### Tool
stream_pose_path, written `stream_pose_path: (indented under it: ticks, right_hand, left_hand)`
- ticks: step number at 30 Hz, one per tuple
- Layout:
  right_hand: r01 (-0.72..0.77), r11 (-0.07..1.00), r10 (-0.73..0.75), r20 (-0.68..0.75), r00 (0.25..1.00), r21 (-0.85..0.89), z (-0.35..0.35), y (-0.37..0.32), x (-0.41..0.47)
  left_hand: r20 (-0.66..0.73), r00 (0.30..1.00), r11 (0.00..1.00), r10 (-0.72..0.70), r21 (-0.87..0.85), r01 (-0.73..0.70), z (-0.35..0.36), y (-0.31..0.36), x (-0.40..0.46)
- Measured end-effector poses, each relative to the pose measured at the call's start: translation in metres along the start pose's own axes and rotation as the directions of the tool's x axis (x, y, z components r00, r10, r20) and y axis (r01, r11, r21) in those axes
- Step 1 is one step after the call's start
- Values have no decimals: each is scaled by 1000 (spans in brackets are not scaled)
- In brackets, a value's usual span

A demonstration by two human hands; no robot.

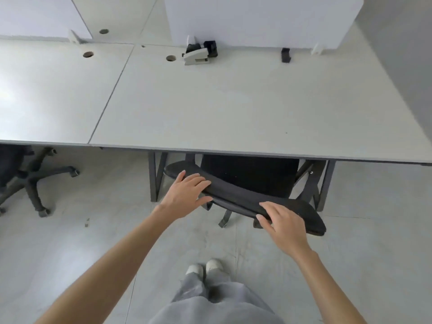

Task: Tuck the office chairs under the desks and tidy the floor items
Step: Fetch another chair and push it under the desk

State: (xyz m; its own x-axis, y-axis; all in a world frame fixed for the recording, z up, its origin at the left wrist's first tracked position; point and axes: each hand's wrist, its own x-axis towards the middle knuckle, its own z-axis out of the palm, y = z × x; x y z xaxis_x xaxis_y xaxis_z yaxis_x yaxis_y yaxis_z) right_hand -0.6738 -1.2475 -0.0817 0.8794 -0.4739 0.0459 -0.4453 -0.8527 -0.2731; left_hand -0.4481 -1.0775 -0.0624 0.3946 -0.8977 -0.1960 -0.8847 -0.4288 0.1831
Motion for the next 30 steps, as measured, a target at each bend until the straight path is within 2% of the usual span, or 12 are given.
stream_pose_path:
  ticks: [2,7,10,16,25,27,30]
  right_hand:
    - [0,1000,0,0,1000,-17,-2,2,0]
    - [-32,999,34,25,999,-43,-4,11,5]
    - [-61,997,61,1,998,-47,-11,22,11]
    - [-14,997,13,-7,1000,-73,-22,57,18]
    - [195,970,-194,18,981,-142,-36,129,18]
    - [212,964,-219,-30,975,-160,-37,143,11]
    - [142,974,-168,-140,976,-176,-35,154,-4]
  left_hand:
    - [3,999,999,40,23,-40,3,-7,10]
    - [-191,974,991,118,78,-105,16,-6,17]
    - [-184,974,991,129,52,-122,17,3,25]
    - [-207,976,996,71,-32,-79,20,38,31]
    - [-249,964,996,-93,-21,91,36,108,29]
    - [-255,957,990,-138,-63,126,36,112,26]
    - [-189,965,980,-181,-118,160,30,116,22]
